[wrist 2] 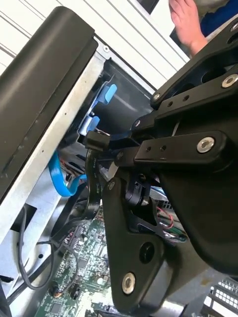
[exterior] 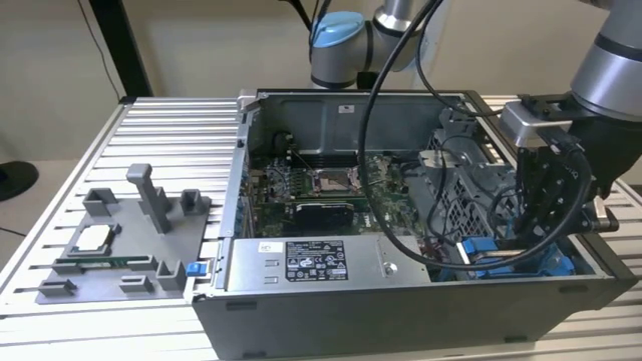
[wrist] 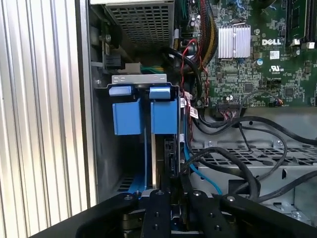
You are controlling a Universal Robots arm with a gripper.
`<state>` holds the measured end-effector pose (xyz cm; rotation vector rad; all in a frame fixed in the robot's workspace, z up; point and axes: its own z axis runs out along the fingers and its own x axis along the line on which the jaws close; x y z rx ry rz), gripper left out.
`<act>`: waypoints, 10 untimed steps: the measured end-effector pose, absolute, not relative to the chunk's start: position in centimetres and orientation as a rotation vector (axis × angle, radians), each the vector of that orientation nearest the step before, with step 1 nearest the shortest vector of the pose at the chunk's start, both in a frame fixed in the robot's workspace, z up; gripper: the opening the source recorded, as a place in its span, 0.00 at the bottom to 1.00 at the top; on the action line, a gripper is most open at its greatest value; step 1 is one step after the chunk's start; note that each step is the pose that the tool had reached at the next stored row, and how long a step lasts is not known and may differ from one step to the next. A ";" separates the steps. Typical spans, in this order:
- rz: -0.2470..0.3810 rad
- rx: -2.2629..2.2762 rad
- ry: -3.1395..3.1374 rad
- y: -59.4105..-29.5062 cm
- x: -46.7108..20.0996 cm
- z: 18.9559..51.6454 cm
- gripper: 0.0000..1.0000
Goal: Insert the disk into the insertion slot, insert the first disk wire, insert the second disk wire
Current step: 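Insert the first disk wire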
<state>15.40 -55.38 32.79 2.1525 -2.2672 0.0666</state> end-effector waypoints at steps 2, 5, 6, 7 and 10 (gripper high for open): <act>0.069 2.154 -2.269 -55.4 15.3 32.4 0.00; 0.070 2.154 -2.269 -55.4 15.3 32.5 0.00; 0.067 2.155 -2.270 -55.3 15.3 32.7 0.00; 0.065 2.155 -2.271 -55.4 15.3 33.0 1.00; 0.066 2.155 -2.271 -55.4 15.3 34.4 1.00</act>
